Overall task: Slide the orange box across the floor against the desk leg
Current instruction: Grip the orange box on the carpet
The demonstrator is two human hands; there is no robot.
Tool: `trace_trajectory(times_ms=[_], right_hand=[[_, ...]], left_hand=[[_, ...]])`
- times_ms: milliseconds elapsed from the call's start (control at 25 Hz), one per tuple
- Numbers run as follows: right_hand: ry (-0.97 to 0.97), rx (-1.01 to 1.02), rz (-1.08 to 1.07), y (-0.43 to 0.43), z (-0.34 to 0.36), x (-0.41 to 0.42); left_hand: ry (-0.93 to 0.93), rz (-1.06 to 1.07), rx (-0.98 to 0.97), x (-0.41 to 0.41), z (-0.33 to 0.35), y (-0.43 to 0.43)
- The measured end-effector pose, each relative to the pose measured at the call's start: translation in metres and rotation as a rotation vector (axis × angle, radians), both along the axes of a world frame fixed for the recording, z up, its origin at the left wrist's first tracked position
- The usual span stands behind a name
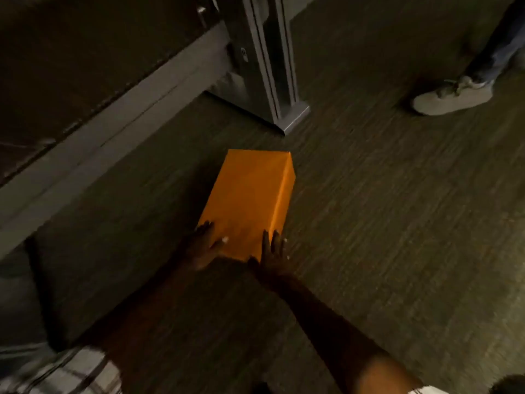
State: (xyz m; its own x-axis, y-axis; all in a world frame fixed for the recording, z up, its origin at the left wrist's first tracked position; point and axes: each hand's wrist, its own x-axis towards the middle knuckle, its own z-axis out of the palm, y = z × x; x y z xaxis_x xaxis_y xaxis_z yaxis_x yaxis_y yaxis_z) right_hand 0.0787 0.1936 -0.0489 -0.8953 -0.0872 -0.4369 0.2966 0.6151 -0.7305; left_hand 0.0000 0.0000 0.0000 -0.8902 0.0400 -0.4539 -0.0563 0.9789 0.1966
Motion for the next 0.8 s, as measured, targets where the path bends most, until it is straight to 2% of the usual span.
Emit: trace_trajectory(times_ms=[80, 160, 280, 360, 480, 640, 800], right_hand=[[0.002, 0.034, 0.067, -0.011, -0.041, -0.012], [0.029, 0.042, 0.118, -0.020, -0.075, -0.031], [0.144, -0.088, 0.009, -0.034, -0.107, -0.029], [0.239, -0.169, -0.067, -0.040, -0.115, -0.023], [0.215, -0.335, -0.180, -0.039, -0.112, -0.018], [0.173, -0.349, -0.320, -0.036, -0.103, -0.024], [0.149, -0.296, -0.334, -0.033, -0.099, -0.035]], left_hand=[[0.036, 0.023, -0.028, -0.016, -0.037, -0.016], [0.070, 0.137, 0.045, -0.035, -0.071, -0.037], [0.159, 0.147, 0.157, -0.045, -0.118, -0.060], [0.232, 0.230, 0.307, -0.050, -0.132, -0.076], [0.191, 0.408, 0.583, -0.052, -0.134, -0.090], [0.113, 0.444, 0.625, -0.044, -0.140, -0.094], [0.150, 0.484, 0.688, -0.029, -0.146, -0.089]])
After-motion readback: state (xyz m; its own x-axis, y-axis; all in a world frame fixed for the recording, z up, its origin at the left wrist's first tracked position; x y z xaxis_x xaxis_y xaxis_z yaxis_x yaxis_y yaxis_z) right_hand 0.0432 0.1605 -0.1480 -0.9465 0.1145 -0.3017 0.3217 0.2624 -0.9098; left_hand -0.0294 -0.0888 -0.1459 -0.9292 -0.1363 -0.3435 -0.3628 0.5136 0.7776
